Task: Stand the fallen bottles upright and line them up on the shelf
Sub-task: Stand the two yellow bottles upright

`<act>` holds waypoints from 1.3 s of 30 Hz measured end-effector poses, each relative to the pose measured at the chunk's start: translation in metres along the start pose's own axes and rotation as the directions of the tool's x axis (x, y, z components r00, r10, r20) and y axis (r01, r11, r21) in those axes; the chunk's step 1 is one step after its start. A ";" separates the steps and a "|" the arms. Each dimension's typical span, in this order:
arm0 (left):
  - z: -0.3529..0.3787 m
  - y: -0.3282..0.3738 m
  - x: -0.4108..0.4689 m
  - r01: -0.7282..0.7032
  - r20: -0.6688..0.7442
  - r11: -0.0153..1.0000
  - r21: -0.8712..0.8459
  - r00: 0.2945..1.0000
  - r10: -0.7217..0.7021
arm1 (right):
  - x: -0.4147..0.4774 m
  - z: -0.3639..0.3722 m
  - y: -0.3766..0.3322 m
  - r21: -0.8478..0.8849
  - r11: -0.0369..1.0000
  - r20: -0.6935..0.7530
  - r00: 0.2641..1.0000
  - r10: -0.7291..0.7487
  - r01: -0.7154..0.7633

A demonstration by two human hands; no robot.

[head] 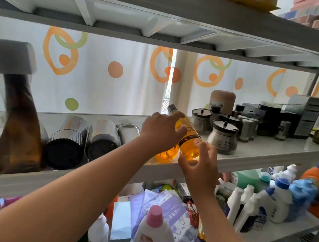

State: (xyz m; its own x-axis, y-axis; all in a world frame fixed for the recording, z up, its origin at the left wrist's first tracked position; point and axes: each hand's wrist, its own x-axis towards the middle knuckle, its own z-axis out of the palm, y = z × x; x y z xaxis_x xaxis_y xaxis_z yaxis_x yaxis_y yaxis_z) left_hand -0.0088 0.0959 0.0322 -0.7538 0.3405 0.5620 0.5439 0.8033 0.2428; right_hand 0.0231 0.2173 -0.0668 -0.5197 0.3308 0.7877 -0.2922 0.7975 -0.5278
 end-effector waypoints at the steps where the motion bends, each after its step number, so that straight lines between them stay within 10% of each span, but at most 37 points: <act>1: -0.001 0.000 0.006 0.027 0.029 1.000 0.008 0.999 -0.027 | -0.002 0.001 0.000 0.013 1.000 -0.018 1.000 -0.013 0.013; 12: 0.002 -0.003 0.049 0.275 0.299 0.939 -0.207 0.931 -0.207 | -0.005 0.011 0.005 0.162 0.986 -0.111 0.994 -0.012 0.030; 31: 0.021 -0.005 0.062 0.141 0.125 0.912 -0.385 0.987 -0.100 | 0.013 0.008 0.014 0.133 0.984 0.098 0.989 0.107 -0.120; 39: 0.017 0.010 0.063 -0.152 0.193 0.942 -0.298 0.957 0.216 | 0.031 0.003 0.021 0.081 0.971 0.354 0.917 0.182 -0.224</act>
State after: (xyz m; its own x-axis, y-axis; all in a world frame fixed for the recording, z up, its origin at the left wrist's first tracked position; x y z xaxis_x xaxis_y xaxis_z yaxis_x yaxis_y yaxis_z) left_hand -0.0577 0.1334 0.0566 -0.6753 0.5937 0.4376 0.7373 0.5592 0.3791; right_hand -0.0016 0.2425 -0.0540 -0.8142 0.2700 0.5140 -0.2321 0.6600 -0.7145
